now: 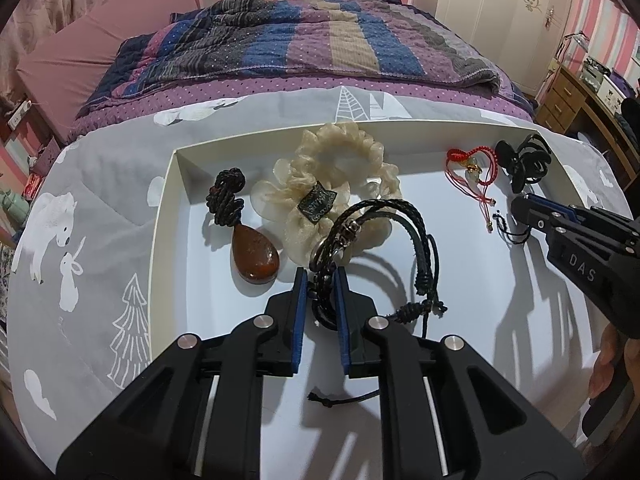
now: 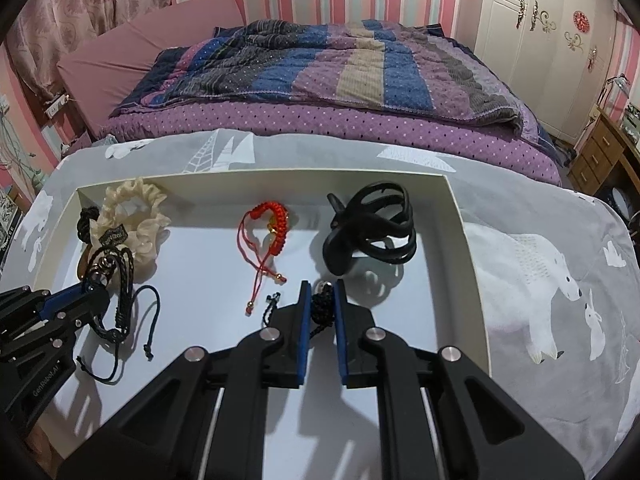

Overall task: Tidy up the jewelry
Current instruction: 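Carry both held items into the white tray and open both tools, then lift both open tools out of the tray back over the bed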

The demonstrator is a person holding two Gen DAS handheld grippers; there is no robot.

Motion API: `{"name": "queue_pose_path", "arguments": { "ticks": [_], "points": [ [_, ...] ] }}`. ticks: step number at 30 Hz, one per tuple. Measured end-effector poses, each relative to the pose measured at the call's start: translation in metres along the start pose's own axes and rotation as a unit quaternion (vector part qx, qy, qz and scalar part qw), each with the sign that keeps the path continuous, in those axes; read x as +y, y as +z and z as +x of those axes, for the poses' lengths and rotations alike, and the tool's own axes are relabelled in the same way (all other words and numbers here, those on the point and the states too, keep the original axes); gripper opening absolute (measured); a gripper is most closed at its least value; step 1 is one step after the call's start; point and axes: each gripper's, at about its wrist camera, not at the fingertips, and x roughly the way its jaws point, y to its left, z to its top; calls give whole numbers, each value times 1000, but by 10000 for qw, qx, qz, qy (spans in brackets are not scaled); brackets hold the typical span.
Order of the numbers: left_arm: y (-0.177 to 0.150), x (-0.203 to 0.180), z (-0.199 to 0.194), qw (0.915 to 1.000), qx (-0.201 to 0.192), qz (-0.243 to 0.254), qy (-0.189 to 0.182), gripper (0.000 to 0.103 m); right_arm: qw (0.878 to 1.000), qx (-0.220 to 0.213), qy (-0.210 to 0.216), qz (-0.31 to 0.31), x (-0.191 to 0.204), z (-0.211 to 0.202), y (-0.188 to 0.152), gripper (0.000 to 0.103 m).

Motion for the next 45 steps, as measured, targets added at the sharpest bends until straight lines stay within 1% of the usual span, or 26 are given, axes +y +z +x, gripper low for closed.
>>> {"name": "queue_pose_path", "arguments": {
  "ticks": [6,10,14,16,18,19,20,21,22,25,28,30,31,33,34,36,38,40,41,42,45],
  "points": [
    [2,0,0,10000,-7,27,-13,16,9999,60,93,69,-4,3,-1,11],
    [1,0,0,10000,-9,29,-12,16,9999,63,81,54,-6,4,0,11],
    [2,1,0,10000,-10,41,-59,20,9999,61,64,47,-6,4,0,11],
    [2,2,0,10000,-7,34,-85,24,10000,65,46,51,-6,4,-1,12],
    [2,3,0,10000,15,3,-97,42,10000,77,-3,36,-5,4,-1,13],
    [2,4,1,9999,29,-27,-94,45,10000,86,-39,1,-4,3,-1,18],
    [3,6,1,9999,41,-58,-142,47,9999,77,-68,-16,-3,2,-1,37],
    [3,7,1,9998,50,-76,-178,48,9999,52,-97,-23,0,0,-2,51],
    [3,9,1,9998,61,-94,-186,48,9999,-50,-140,-41,0,-4,-2,53],
    [3,10,0,9997,87,-121,-187,50,9997,-155,-186,-60,2,-12,0,53],
    [4,10,-10,9996,-46,-151,-220,61,9993,-298,-212,-70,2,-22,2,59],
    [5,10,-22,9995,-226,-127,-200,76,9987,-439,-267,-56,1,-31,3,65],
    [5,11,-29,9992,-343,-118,-164,78,9983,-522,-261,-40,0,-37,4,67],
    [5,11,-40,9987,-487,-97,-109,86,9971,-697,-289,29,-4,-49,7,76],
    [6,12,-44,9984,-545,-90,-92,88,9966,-757,-303,68,-6,-53,8,78],
    [7,13,-55,9977,-669,-83,-78,94,9957,-860,-300,158,-11,-61,11,85],
    [7,16,-65,9969,-775,-90,-63,99,9946,-963,-267,270,-17,-69,13,86],
    [9,18,-75,9964,-844,-92,-52,100,9938,-1017,-288,346,-22,-76,15,89],
    [9,19,-79,9963,-857,-95,-27,100,9936,-1029,-309,355,-24,-77,14,94],
    [9,20,-82,9962,-867,-92,-18,100,9931,-1057,-355,357,-24,-80,15,97],
    [9,24,-94,9959,-894,-124,-7,100,9905,-1199,-589,332,-25,-94,16,97]
  ]
}}
